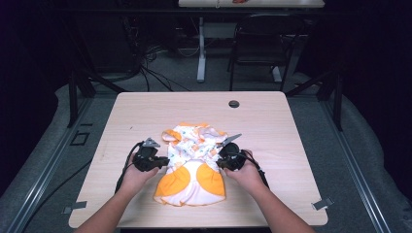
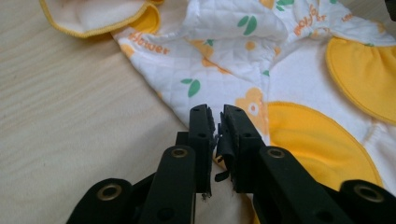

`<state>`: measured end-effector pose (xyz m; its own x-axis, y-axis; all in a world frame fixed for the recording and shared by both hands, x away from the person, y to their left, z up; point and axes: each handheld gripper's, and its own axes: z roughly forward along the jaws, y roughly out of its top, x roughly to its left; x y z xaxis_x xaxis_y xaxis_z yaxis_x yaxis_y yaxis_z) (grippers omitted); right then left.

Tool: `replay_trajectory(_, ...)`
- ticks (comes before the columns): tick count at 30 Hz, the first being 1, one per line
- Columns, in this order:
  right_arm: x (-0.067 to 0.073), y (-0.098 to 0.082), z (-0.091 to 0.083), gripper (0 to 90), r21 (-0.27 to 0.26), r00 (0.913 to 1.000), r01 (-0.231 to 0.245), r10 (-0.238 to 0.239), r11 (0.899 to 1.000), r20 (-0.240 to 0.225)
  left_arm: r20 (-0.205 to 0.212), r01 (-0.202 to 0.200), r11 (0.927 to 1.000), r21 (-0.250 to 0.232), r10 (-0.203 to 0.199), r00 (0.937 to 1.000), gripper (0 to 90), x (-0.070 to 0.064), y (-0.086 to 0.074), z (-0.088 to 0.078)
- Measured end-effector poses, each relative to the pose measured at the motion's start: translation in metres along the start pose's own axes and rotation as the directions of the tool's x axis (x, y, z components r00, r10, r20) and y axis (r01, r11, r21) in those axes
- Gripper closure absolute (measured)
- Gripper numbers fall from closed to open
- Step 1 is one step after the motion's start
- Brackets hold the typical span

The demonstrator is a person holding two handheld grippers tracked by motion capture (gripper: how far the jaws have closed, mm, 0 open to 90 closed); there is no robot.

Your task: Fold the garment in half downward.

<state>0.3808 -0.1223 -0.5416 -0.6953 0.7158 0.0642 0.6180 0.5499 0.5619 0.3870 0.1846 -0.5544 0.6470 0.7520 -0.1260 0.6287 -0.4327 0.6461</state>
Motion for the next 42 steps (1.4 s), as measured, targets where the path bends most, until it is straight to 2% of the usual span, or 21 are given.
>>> replay_trajectory(2, 0.0, 0.006, 0.005, 86.4, -0.001, 0.9999, -0.01, 0.01, 1.0, -0.003, 0.001, -0.011, 0.9999, 0.01, 0.011, 0.9999, 85.7, 0.0, 0.005, 0.004)
replay_trajectory(7, 0.0, 0.018, 0.016, 89.6, 0.033, 0.9999, 0.007, -0.007, 0.999, 0.008, 0.013, -0.045, 0.9976, 0.052, 0.044, 0.9989, 89.5, -0.001, 0.013, 0.015)
replay_trajectory(11, -0.001, 0.021, 0.023, 89.7, 0.056, 0.9999, 0.013, -0.013, 0.998, 0.008, 0.014, -0.036, 0.9976, 0.06, 0.035, 0.9993, 89.7, -0.001, 0.014, 0.021)
replay_trajectory(14, 0.0, 0.021, 0.03, 89.7, 0.073, 0.9998, 0.021, -0.022, 0.997, 0.001, 0.02, -0.052, 0.995, 0.085, 0.05, 0.9985, 89.7, -0.002, 0.012, 0.024)
replay_trajectory(17, 0.0, 0.018, 0.032, 89.8, 0.075, 0.9998, 0.02, -0.02, 0.997, 0.0, 0.023, -0.052, 0.9958, 0.076, 0.05, 0.9985, 89.8, -0.002, 0.01, 0.024)
replay_trajectory(18, 0.0, 0.018, 0.033, 89.8, 0.065, 1.0, 0.003, -0.003, 0.998, -0.004, 0.021, -0.052, 0.9958, 0.075, 0.051, 0.9985, 89.7, -0.002, 0.009, 0.024)
replay_trajectory(24, 0.002, 0.014, 0.03, 89.7, 0.071, 0.9995, 0.03, -0.031, 0.997, 0.006, -0.025, -0.044, 0.9977, 0.051, 0.046, 0.9986, 89.9, -0.008, 0.003, 0.022)
replay_trajectory(26, 0.002, 0.011, 0.029, 89.7, 0.058, 0.9995, 0.032, -0.032, 0.998, 0.003, -0.034, -0.036, 0.9984, 0.043, 0.038, 0.9987, 89.9, -0.01, 0.001, 0.021)
replay_trajectory(30, 0.006, 0.005, 0.028, 89.8, 0.026, 1.0, 0.005, -0.005, 1.0, 0.004, -0.049, -0.013, 0.9996, 0.026, 0.014, 0.9987, 89.9, -0.013, -0.004, 0.019)
replay_trajectory(39, 0.014, -0.007, 0.022, 89.9, 0.004, 0.9997, 0.024, -0.024, 1.0, -0.01, -0.01, 0.004, 0.9998, 0.018, -0.004, 0.9999, 89.9, -0.02, -0.018, 0.01)
replay_trajectory(42, 0.016, -0.012, 0.02, 89.9, -0.005, 0.9995, 0.024, -0.024, 1.0, -0.021, -0.009, 0.015, 0.9999, 0.008, -0.015, 0.9998, 89.9, -0.024, -0.023, 0.008)
